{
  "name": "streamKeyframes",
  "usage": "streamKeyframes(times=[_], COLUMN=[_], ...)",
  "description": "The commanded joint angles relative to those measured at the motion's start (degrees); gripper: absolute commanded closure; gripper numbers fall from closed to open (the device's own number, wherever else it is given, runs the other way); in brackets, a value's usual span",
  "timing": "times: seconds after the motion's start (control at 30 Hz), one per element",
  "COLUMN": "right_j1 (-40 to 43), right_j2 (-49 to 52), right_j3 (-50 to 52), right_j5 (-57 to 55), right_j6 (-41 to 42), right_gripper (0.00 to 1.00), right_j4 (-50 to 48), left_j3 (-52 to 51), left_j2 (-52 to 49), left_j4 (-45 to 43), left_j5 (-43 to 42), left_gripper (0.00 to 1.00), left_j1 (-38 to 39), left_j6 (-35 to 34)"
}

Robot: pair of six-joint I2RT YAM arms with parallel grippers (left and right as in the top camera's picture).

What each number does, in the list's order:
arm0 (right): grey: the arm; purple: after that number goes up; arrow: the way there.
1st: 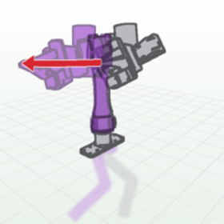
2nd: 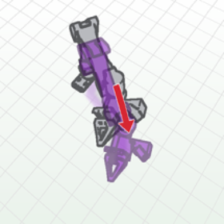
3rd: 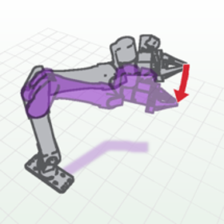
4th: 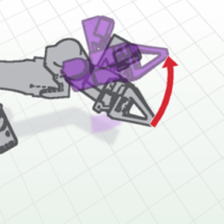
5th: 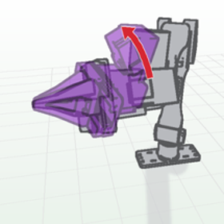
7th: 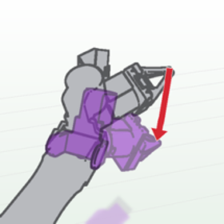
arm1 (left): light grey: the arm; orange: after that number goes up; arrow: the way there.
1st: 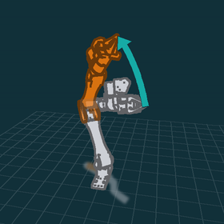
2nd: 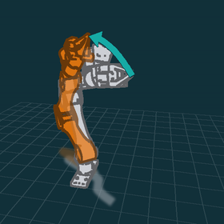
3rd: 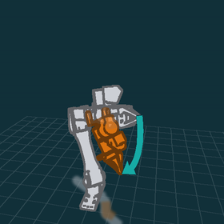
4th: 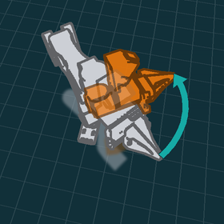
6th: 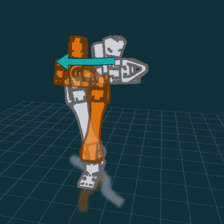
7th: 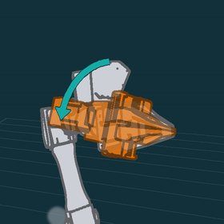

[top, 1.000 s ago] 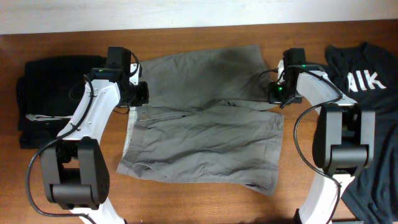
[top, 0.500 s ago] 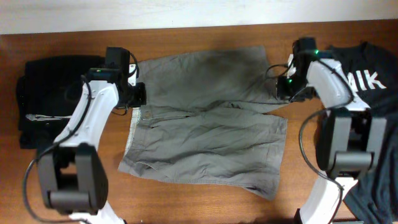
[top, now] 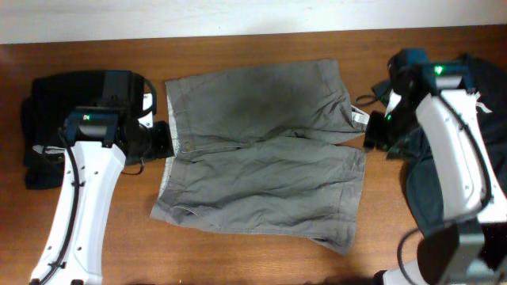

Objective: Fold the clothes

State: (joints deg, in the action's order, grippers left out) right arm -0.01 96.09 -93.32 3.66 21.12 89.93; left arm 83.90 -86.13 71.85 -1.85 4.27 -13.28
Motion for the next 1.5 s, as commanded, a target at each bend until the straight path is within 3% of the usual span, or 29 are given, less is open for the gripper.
streamKeyframes(times=[0.0, 0.3, 0.63, 0.97, 1.2, 1.47], right_j1=[-1.6, -1.8, -1.9, -1.9, -1.9, -1.9], right_j2=[-4.6, -17.9, -19.0, -19.0, -19.0, -19.0], right_j3=[7.8, 34.4, 53.0, 60.7, 61.2, 61.3], right_j5=[2.1, 7.2, 16.6, 16.8, 17.1, 22.2], right_j6=[4.3, 6.8, 4.7, 5.0, 10.5, 21.8], right_gripper=[0.50, 0.41, 0.42, 0.41, 0.37, 0.42], right_j4=[-0.5, -9.0, -24.6, -29.7, -30.7, -29.9], left_j3=[-0.4, -0.5, -3.3, -12.9, -14.1, -14.1], left_j2=[0.2, 0.2, 0.2, 0.3, 0.3, 0.3], left_j4=[1.6, 3.7, 3.1, 0.9, -0.3, -1.6], left_j5=[0.2, 0.0, -0.4, -0.8, -1.8, -1.7], left_gripper=[0.41, 0.41, 0.40, 0.40, 0.40, 0.40], left_j1=[-0.3, -0.3, -0.4, -6.1, -8.7, -8.7], left_j6=[-0.6, -0.7, -2.6, -5.6, -5.6, -5.5])
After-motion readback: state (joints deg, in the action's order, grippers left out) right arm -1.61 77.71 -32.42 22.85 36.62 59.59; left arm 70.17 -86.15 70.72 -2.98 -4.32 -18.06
